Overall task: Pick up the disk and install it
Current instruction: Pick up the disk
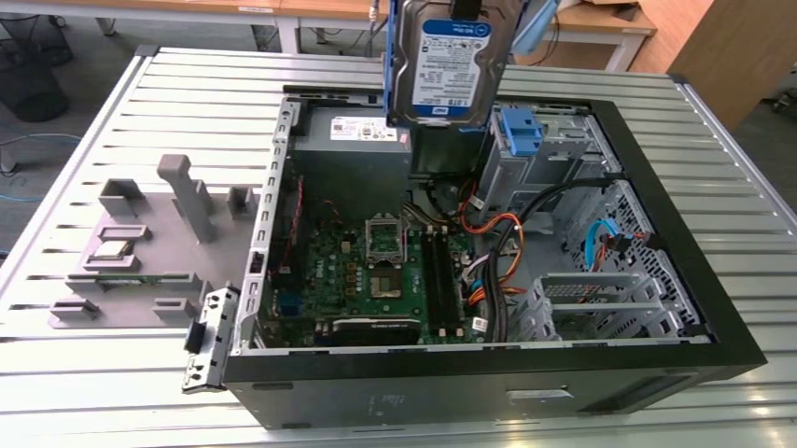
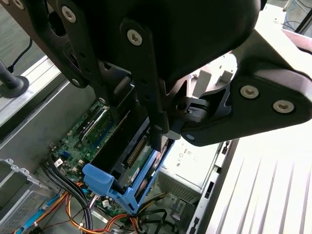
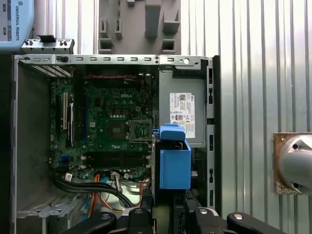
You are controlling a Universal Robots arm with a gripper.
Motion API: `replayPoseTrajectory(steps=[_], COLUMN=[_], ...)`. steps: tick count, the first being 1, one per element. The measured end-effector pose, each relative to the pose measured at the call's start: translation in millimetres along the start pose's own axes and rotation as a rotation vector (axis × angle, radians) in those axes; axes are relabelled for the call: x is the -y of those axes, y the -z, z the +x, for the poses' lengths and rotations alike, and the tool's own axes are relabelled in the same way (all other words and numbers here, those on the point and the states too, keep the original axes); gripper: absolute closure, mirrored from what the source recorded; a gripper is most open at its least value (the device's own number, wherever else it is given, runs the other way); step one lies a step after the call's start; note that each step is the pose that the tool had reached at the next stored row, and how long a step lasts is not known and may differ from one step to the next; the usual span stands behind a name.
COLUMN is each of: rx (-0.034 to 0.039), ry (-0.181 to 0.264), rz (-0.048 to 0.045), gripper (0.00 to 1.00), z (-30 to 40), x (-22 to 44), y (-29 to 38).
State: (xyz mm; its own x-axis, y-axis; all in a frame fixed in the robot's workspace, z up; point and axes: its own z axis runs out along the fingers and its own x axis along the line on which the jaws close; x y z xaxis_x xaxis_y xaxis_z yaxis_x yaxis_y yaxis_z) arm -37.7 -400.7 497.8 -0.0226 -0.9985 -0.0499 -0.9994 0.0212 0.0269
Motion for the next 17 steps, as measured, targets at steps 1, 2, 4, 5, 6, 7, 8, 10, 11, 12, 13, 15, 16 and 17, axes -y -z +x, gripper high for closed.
replayPoseTrajectory(steps=[1, 2, 4, 5, 6, 7, 8, 10, 11, 12, 13, 15, 16, 17], rx=[0.0, 0.0, 0.0001, 0.0, -0.0001, -0.0001, 0.0, 0.0, 0.0, 0.0, 0.0001, 0.0, 0.0, 0.0001], ry=[0.0, 0.0, 0.0, 0.0, 0.0, 0.0, 0.0, 0.0, 0.0, 0.0, 0.0, 0.0, 0.0, 0.0], rz=[0.0, 0.0, 0.0, 0.0, 0.0, 0.0, 0.0, 0.0, 0.0, 0.0, 0.0, 0.0, 0.0, 0.0], gripper=[0.65, 0.65, 0.65, 0.65, 0.65, 0.65, 0.65, 0.65, 0.65, 0.65, 0.65, 0.65, 0.65, 0.65], z=[0.6, 1.2, 2.7, 3.6, 4.4, 5.2, 6.0, 7.6, 8.3, 9.1, 9.9, 11.4, 12.3, 13.1], x=[0.1, 0.2, 0.5, 0.6, 0.8, 1.0, 1.2, 1.5, 1.7, 1.9, 2.1, 2.4, 2.7, 2.9], y=[0.0, 0.1, 0.1, 0.2, 0.3, 0.3, 0.3, 0.4, 0.5, 0.5, 0.5, 0.6, 0.6, 0.7])
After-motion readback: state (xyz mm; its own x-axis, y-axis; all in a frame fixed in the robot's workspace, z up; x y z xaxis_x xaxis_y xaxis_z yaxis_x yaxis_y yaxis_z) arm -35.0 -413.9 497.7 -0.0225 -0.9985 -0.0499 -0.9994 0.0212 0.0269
